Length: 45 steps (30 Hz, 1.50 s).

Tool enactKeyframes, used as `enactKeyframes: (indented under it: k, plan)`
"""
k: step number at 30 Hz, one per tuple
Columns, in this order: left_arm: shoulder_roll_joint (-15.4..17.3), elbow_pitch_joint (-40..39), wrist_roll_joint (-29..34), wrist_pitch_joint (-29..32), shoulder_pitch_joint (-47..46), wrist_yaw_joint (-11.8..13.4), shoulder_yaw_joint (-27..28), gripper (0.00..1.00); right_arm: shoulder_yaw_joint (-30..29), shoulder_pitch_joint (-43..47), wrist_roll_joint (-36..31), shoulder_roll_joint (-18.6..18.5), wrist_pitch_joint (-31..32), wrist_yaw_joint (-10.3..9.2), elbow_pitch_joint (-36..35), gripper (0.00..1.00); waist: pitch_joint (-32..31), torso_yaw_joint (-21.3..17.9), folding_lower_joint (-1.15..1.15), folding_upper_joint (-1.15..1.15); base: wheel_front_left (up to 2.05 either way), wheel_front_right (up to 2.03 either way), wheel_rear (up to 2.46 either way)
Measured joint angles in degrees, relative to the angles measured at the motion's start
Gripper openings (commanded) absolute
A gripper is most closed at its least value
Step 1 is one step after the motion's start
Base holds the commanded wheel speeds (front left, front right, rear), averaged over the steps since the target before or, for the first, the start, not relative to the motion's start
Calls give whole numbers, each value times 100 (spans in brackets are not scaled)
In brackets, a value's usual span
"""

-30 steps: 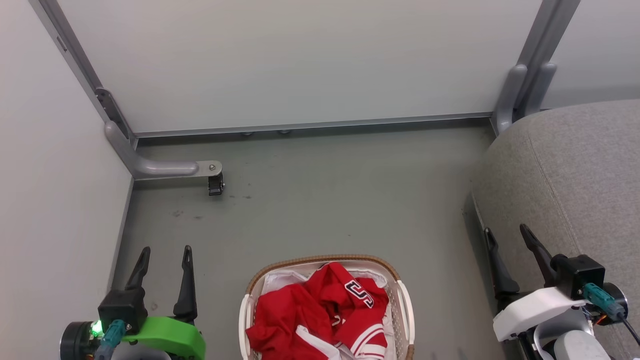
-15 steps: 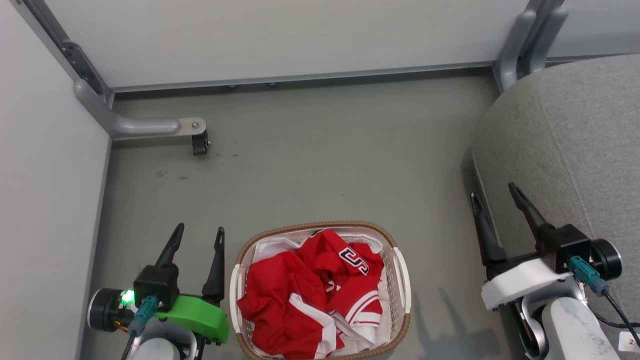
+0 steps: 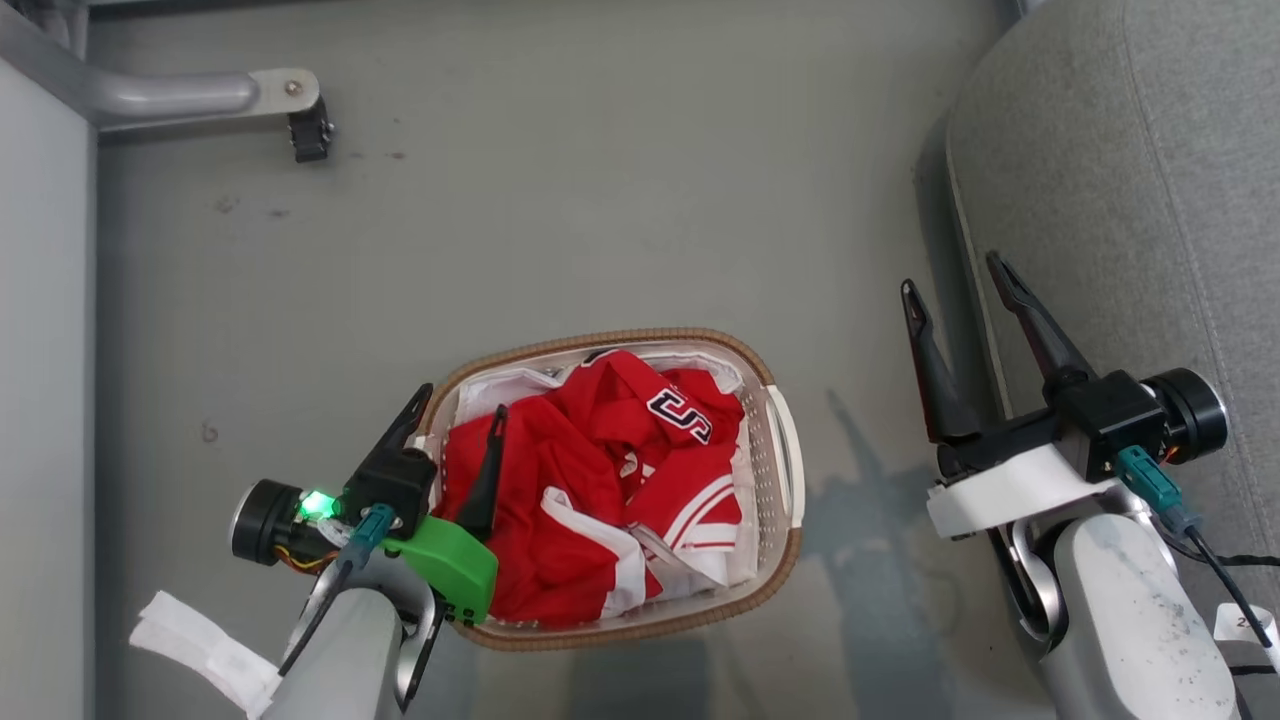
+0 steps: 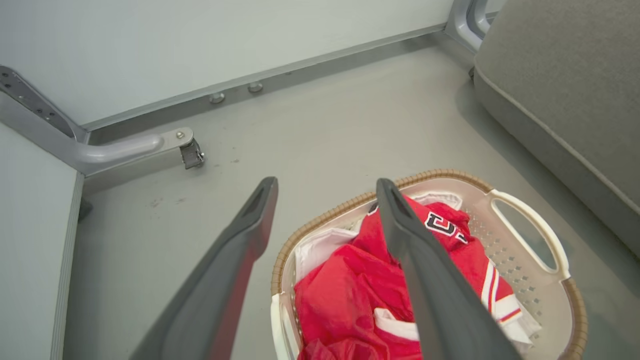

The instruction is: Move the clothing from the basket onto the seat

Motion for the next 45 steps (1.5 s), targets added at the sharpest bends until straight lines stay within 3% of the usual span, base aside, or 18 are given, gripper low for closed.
enactKeyframes:
  k: [15,19,30,45]
  plan:
    - [465,1745,198,0,-1067,-10,-1675,100,252,-233,67,38,-1,0,-70,100,1240,-362,0,0,0,0,0]
    - [512,2218,286,0,-1338,-10,-1866,100,298,-253,111,41,-1,0,-62,100,1464,-439,0,0,0,0,0]
    - [497,3306,697,-1,-2132,544,-2210,100,456,-287,237,43,-1,0,19,100,1901,-557,0,0,0,0,0]
    - [632,4116,1172,344,-3047,348,-2853,100,766,-457,626,43,-1,0,-79,100,2402,-851,0,0,0,0,0]
